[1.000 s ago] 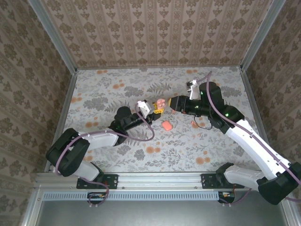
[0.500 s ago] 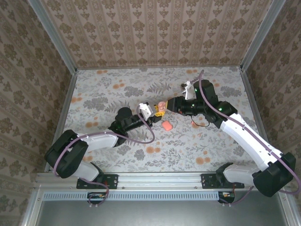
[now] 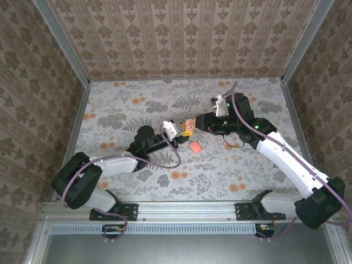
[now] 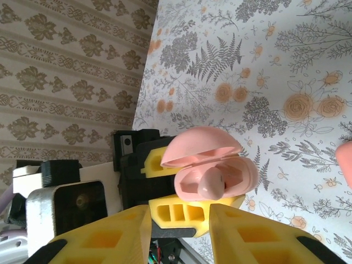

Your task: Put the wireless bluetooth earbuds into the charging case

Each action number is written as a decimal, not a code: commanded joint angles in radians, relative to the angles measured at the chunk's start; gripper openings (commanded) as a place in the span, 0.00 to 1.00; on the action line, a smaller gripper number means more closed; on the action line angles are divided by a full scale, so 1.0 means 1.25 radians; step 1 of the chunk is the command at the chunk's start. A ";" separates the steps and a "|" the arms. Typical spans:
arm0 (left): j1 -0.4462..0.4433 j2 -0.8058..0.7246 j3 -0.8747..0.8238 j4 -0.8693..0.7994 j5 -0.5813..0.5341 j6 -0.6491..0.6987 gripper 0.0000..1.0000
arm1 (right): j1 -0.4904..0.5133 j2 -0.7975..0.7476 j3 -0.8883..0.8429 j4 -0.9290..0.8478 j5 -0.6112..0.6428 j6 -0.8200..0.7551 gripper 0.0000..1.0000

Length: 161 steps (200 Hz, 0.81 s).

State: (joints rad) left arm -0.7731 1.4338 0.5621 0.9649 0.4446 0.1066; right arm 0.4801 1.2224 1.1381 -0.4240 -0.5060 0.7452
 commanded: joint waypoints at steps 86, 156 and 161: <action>-0.017 -0.024 0.003 -0.006 -0.004 0.022 0.10 | -0.004 0.019 -0.008 0.004 0.004 0.011 0.29; -0.019 -0.028 0.008 -0.015 -0.006 0.024 0.10 | -0.003 0.027 -0.018 0.013 0.001 0.014 0.25; -0.019 -0.028 0.008 -0.016 -0.006 0.024 0.10 | -0.003 0.028 -0.018 0.014 0.001 0.014 0.25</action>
State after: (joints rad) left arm -0.7918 1.4307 0.5621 0.9581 0.4400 0.1104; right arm 0.4801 1.2469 1.1263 -0.4217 -0.5053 0.7456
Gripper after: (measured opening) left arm 0.192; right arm 0.256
